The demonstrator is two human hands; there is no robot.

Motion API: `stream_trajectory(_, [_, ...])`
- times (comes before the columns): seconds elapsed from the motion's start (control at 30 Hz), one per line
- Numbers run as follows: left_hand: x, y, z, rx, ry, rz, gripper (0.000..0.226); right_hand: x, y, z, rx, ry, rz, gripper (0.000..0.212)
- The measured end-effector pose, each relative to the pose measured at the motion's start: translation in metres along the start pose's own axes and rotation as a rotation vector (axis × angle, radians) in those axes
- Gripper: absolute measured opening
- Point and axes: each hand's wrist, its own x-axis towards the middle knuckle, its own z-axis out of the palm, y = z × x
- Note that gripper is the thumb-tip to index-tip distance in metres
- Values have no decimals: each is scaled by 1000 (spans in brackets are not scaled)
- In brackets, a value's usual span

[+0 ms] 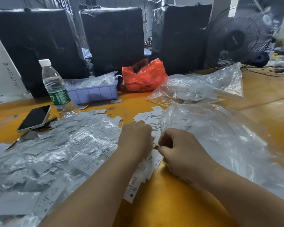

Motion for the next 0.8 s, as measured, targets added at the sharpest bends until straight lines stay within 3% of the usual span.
stream_trajectory(0.17, [-8, -12, -6, -110, -12, -74, 16, 1, -3, 0, -87, -65, -7, 24])
stream_trajectory(0.37, [-27, -22, -10, -133, 89, -4, 18, 4, -10, 0, -48, -23, 31, 20])
stream_trajectory(0.53, [-46, -28, -21, -79, 160, 52, 19, 3, -22, 6, 3, -18, 1, 31])
stream_trajectory(0.73, [-73, -36, -35, -81, 230, 64, 25, 6, -41, 20, -48, -88, -205, 52])
stream_trajectory(0.8, [-84, -43, -39, -145, 245, 42, 25, 6, -48, 25, -12, -113, -288, 50])
